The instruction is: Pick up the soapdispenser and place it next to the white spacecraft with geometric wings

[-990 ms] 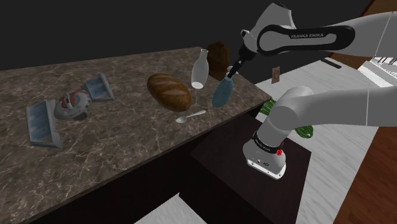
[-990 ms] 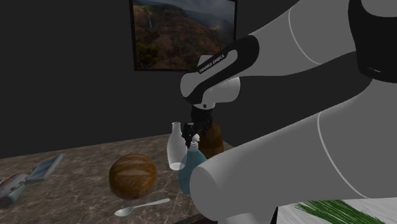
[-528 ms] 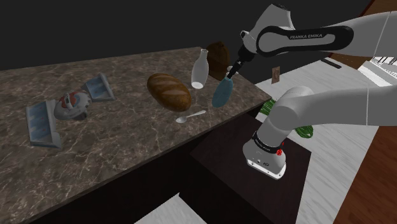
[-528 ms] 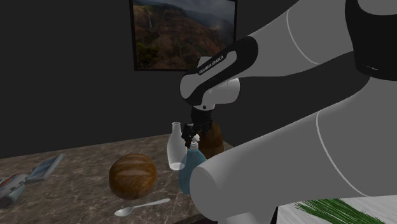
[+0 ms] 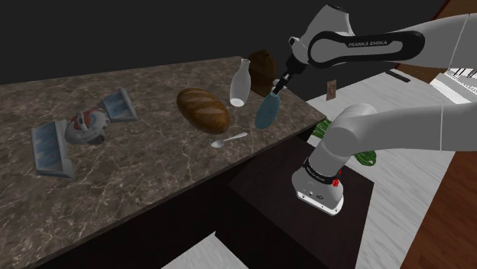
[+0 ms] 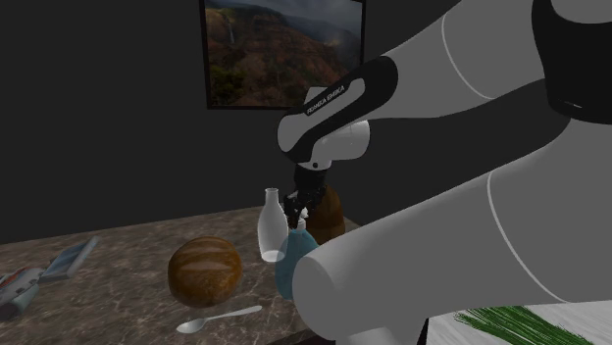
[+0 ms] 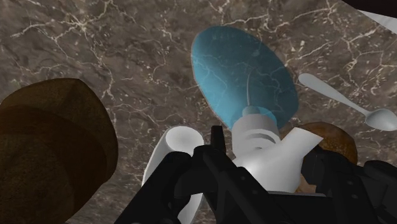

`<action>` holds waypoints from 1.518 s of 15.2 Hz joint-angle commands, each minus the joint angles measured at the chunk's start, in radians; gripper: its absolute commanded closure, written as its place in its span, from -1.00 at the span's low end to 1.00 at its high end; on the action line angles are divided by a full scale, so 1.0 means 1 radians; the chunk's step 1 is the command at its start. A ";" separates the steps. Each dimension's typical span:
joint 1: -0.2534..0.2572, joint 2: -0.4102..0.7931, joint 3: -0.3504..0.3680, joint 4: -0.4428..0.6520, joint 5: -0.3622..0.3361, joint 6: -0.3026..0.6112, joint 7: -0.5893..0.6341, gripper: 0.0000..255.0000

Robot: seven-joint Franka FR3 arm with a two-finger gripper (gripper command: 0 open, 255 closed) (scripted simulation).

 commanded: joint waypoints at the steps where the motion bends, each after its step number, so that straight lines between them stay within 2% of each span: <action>1: 0.000 0.000 0.000 0.000 0.000 0.000 0.000 1.00; 3: 0.000 0.000 0.000 0.000 0.000 0.000 0.000 1.00; 23: 0.037 -0.042 0.064 0.247 0.061 -0.287 0.008 1.00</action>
